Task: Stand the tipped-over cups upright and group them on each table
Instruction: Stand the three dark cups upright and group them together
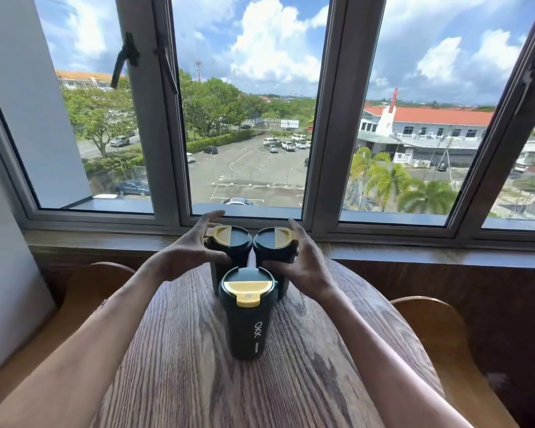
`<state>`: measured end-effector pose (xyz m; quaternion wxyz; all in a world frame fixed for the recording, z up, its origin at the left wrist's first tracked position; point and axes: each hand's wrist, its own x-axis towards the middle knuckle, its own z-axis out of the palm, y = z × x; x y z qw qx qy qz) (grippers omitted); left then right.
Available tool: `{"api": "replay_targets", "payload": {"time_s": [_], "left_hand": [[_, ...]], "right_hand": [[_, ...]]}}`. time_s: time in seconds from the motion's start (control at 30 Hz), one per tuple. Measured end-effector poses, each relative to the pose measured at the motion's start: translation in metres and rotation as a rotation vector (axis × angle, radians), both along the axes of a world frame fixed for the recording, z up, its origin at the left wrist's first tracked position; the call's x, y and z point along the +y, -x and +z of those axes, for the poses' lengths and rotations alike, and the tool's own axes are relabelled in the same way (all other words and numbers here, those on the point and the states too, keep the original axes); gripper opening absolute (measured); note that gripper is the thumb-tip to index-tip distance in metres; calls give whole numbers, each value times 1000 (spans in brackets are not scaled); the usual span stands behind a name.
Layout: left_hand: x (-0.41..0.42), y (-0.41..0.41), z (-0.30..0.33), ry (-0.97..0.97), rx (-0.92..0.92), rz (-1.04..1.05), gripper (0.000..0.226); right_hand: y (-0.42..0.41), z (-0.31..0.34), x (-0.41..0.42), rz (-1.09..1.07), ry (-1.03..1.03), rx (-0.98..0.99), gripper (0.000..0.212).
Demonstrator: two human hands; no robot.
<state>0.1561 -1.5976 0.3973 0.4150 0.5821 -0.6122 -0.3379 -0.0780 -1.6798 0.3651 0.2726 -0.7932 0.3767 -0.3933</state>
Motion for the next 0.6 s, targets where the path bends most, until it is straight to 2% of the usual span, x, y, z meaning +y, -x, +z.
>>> {"api": "replay_targets", "payload": {"time_s": [0.2, 0.37, 0.47, 0.6], "left_hand": [[4, 5, 3, -34, 12, -12, 94], [10, 1, 0, -49, 34, -2, 105], [21, -2, -9, -33, 129, 6, 108], [58, 6, -40, 61, 183, 229, 96]], "right_hand": [[-2, -6, -1, 1, -6, -29, 109], [1, -9, 6, 28, -45, -80, 121], [10, -16, 19, 45, -131, -169, 122], [36, -29, 55, 9, -210, -175, 113]]}}
